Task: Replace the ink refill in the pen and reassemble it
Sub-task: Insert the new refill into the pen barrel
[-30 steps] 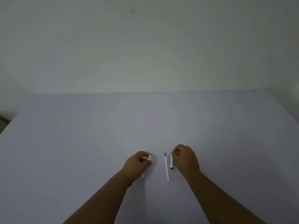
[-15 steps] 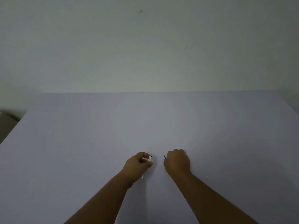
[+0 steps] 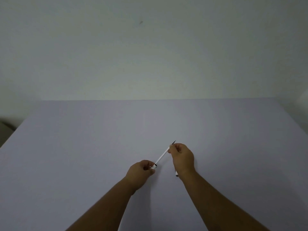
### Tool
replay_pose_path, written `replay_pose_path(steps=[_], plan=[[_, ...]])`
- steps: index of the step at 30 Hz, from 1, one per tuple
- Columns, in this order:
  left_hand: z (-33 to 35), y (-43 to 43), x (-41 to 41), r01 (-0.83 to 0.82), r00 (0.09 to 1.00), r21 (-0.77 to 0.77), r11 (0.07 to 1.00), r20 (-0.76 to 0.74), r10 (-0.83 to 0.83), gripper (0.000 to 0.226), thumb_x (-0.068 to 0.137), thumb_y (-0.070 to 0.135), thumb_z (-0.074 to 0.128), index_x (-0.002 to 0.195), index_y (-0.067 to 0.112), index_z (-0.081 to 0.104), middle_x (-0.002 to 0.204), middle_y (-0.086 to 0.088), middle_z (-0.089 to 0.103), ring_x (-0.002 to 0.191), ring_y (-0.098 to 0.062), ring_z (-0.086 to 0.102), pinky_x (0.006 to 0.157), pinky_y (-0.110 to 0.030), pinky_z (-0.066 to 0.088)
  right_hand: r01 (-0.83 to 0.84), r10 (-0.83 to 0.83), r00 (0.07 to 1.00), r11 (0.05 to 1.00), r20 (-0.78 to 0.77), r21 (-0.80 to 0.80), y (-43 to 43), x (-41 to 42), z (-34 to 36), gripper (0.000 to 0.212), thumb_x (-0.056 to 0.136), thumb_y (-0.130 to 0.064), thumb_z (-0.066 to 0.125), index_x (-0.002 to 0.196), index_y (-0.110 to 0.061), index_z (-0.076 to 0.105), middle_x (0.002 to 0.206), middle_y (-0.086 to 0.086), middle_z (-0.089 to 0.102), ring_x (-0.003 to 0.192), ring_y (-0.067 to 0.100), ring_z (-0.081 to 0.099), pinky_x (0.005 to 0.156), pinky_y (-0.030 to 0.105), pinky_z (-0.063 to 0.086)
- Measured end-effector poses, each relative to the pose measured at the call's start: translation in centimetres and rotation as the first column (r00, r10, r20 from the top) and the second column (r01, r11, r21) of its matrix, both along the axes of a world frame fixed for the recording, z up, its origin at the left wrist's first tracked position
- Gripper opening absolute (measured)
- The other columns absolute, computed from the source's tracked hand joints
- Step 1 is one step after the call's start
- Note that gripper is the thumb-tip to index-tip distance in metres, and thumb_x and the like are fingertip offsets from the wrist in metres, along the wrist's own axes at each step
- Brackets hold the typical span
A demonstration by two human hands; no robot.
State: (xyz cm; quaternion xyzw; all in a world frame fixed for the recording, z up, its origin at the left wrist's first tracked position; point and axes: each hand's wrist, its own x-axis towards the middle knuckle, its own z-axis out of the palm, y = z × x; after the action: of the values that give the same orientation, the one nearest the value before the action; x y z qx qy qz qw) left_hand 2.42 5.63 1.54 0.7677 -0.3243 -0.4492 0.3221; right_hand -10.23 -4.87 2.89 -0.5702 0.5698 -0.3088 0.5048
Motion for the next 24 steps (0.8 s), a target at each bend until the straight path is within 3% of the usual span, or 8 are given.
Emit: replay_pose_path(steps=[7, 13, 19, 22, 24], plan=[[0.3, -0.5, -0.9, -0.014, 0.999, -0.025, 1.0, -0.044, 0.012, 0.011, 0.089, 0.029, 0.06, 0.096, 0.03, 0.069, 0.082, 0.006, 0.06, 0.072, -0.011, 0.053, 0.062, -0.022, 0.044, -0.014, 0.014, 1.0, 1.0, 0.004, 0.002, 0.1, -1.4, 0.1, 0.019, 0.087, -0.026, 0.058, 0.068, -0.026, 0.06, 0.082, 0.011, 0.072, 0.064, 0.014, 0.055, 0.055, 0.023, 0.044], [0.8, -1.3, -2.0, 0.008, 0.999, -0.04, 0.999, -0.039, -0.009, 0.01, 0.09, 0.029, 0.057, 0.097, 0.032, 0.063, 0.08, 0.006, 0.063, 0.07, -0.012, 0.056, 0.061, -0.021, 0.048, -0.263, 0.269, 0.962, 0.959, -0.047, 0.105, 0.5, -2.0, 0.2, 0.012, 0.084, -0.027, 0.064, 0.074, -0.021, 0.065, 0.059, -0.007, 0.056, 0.054, 0.008, 0.046, 0.053, 0.025, 0.041], [1.0, -1.5, -2.5, 0.017, 0.996, -0.016, 1.0, -0.087, -0.019, 0.015, 0.089, 0.026, 0.057, 0.092, 0.041, 0.058, 0.077, 0.003, 0.065, 0.065, -0.013, 0.059, 0.057, -0.022, 0.052, -0.261, 0.272, 0.961, 0.952, -0.046, 0.162, -0.8, -3.0, 0.5, 0.022, 0.083, -0.034, 0.065, 0.087, -0.013, 0.071, 0.079, 0.0, 0.067, 0.073, 0.014, 0.059, 0.061, 0.022, 0.046], [0.9, -1.5, -2.6, 0.002, 0.991, -0.012, 1.0, -0.13, -0.003, 0.015, 0.088, 0.025, 0.058, 0.092, 0.039, 0.06, 0.078, 0.002, 0.064, 0.067, -0.015, 0.059, 0.063, -0.027, 0.054, -0.16, 0.185, 0.951, 0.98, -0.248, 0.118, -2.4, -4.5, 0.2, 0.018, 0.086, -0.026, 0.06, 0.08, -0.012, 0.07, 0.079, 0.001, 0.065, 0.075, 0.017, 0.059, 0.069, 0.028, 0.048], [0.8, -1.5, -2.6, -0.015, 0.986, -0.013, 1.0, -0.164, 0.013, 0.015, 0.087, 0.023, 0.058, 0.093, 0.037, 0.061, 0.08, 0.0, 0.064, 0.067, -0.017, 0.059, 0.069, -0.032, 0.055, -0.203, 0.229, 0.853, 0.974, -0.468, 0.105, -3.2, -5.4, -0.7, 0.026, 0.086, -0.021, 0.057, 0.062, -0.014, 0.059, 0.07, 0.003, 0.057, 0.074, 0.02, 0.055, 0.069, 0.028, 0.043]])
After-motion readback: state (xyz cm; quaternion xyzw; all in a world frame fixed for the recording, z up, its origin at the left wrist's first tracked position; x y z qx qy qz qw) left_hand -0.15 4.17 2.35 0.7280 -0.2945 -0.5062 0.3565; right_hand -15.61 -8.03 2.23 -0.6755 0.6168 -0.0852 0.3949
